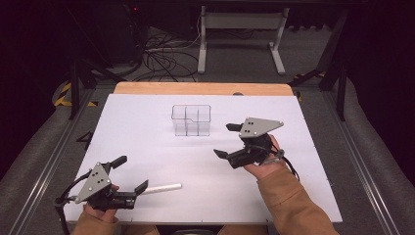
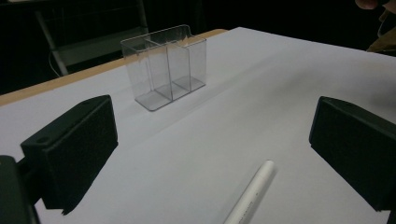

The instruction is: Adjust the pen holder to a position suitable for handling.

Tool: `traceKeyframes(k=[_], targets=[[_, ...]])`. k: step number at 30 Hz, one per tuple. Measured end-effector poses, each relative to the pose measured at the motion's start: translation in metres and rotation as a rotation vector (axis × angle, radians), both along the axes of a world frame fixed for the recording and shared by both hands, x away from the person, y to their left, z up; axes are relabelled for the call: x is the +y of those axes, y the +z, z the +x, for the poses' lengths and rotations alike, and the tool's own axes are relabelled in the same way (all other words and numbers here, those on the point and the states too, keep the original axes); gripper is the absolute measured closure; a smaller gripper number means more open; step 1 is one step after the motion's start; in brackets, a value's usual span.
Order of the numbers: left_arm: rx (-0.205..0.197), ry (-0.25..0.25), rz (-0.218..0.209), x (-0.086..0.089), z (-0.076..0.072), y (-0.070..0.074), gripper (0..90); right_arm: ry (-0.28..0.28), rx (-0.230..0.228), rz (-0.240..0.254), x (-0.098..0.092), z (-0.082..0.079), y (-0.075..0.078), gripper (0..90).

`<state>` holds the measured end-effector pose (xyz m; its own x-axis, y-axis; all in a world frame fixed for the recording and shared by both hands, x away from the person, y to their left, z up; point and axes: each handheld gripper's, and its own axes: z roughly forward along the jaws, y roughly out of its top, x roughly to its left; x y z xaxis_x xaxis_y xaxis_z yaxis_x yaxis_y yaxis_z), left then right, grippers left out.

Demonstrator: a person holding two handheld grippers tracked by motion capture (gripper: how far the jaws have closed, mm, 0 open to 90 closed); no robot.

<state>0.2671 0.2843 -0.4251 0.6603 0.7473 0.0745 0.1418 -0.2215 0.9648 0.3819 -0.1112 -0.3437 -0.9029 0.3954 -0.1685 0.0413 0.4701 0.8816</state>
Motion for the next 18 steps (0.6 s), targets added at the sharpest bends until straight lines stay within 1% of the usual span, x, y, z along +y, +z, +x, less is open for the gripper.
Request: traceKeyframes(k=[4,5,7,8,9,10,11,12,13,14,16,18], targets=[[0.0,0.001,0.002,0.0,0.0,0.0,1.8,0.019,0.0,-0.029,0.006,0.006,0.003,19.1],[0.0,0.002,0.0,0.0,0.0,0.0,1.7,0.024,0.005,-0.04,0.009,0.01,0.005,20.7],[0.001,0.002,0.001,0.0,-0.001,-0.001,1.7,0.028,0.006,-0.047,0.01,0.013,0.005,21.4],[-0.002,0.003,0.004,0.001,-0.001,0.0,1.8,0.028,0.003,-0.06,0.015,0.019,0.006,22.6],[0.001,0.004,-0.001,0.001,-0.001,0.0,1.8,0.028,0.003,-0.06,0.015,0.019,0.006,22.6],[0.002,0.005,-0.001,0.001,-0.001,0.0,1.8,0.024,0.0,-0.079,0.018,0.024,0.005,24.0],[0.001,0.006,-0.001,0.001,-0.001,0.0,1.8,0.024,0.0,-0.079,0.018,0.024,0.005,24.0],[0.0,0.007,-0.003,0.001,-0.001,-0.001,1.8,0.019,0.0,-0.091,0.021,0.027,0.005,24.5],[0.001,0.007,-0.005,0.001,-0.001,-0.001,1.7,0.017,0.001,-0.111,0.026,0.034,0.005,26.4],[-0.001,0.007,0.0,0.002,0.0,-0.001,1.7,0.017,0.001,-0.111,0.026,0.034,0.005,26.4],[0.002,0.007,0.002,0.002,0.0,-0.001,1.8,0.017,0.004,-0.119,0.029,0.039,0.005,27.6],[0.005,0.007,-0.004,0.003,0.0,-0.001,1.7,0.013,0.008,-0.144,0.035,0.046,0.004,28.5]])
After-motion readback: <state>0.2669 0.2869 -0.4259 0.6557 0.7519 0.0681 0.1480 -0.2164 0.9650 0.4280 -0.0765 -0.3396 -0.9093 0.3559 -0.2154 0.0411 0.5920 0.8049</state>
